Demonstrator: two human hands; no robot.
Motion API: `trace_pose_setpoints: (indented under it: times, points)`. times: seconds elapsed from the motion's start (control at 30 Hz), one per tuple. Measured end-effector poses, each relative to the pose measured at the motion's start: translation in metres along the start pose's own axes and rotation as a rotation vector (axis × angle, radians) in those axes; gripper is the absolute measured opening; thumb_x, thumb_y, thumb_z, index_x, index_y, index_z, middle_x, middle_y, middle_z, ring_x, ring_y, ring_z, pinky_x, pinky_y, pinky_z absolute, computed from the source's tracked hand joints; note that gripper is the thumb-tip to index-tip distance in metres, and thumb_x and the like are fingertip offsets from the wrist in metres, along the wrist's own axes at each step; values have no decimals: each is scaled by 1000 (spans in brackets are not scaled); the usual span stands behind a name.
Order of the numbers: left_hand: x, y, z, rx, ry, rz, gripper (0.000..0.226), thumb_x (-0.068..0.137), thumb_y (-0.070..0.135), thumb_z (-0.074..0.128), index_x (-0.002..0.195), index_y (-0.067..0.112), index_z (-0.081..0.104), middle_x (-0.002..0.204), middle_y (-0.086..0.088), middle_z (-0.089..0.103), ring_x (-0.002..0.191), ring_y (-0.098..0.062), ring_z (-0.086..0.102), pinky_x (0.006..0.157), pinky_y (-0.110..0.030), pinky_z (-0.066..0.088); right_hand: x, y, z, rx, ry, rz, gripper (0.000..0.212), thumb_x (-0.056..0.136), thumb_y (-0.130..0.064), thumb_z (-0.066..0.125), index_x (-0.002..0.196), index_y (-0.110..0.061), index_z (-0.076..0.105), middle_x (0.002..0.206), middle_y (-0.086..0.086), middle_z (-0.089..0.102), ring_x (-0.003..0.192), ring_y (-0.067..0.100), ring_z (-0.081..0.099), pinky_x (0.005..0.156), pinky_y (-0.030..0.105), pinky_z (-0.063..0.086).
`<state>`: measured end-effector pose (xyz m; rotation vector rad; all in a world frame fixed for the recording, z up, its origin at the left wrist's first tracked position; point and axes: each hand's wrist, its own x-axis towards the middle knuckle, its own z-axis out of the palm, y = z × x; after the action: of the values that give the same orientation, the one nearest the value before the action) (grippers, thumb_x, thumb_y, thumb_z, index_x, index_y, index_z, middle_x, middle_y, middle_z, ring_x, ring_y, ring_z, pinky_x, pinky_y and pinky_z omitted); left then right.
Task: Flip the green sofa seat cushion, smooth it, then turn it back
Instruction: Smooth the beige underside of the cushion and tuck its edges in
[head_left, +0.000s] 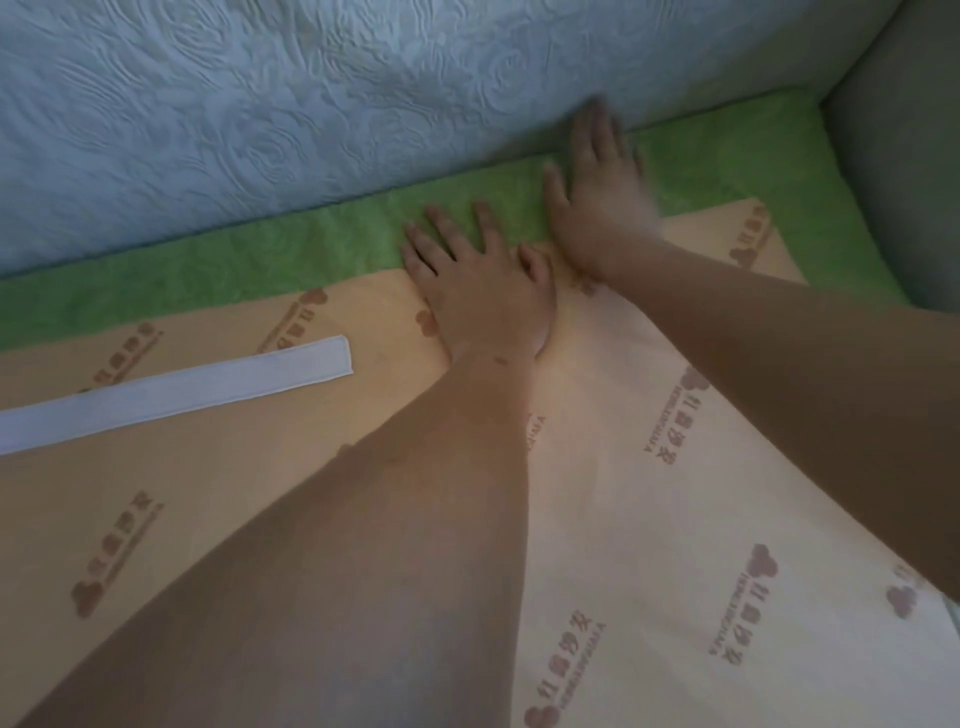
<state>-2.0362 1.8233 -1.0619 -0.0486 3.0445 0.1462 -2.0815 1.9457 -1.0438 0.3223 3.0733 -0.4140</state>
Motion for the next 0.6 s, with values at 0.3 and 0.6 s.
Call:
trace_pose_setpoints:
  times: [0.3, 0.6]
  points:
    - [8, -32, -5, -78, 36, 131, 58, 99, 31, 29, 150, 5, 36, 155, -15, 38, 144, -29, 32, 120, -39, 20, -2, -38, -5, -10, 125, -92, 65, 103, -40, 24, 159, -9, 12, 166, 8, 7, 154, 24, 6, 125, 43, 10]
    - [14, -90, -7, -106, 76, 248, 61, 96, 34, 24, 148, 9, 42, 156, -15, 38, 146, -28, 31, 122, -39, 18, -22, -95, -1, 38, 256, -65, 61, 103, -34, 24, 158, -9, 16, 166, 8, 13, 153, 22, 11, 125, 39, 11]
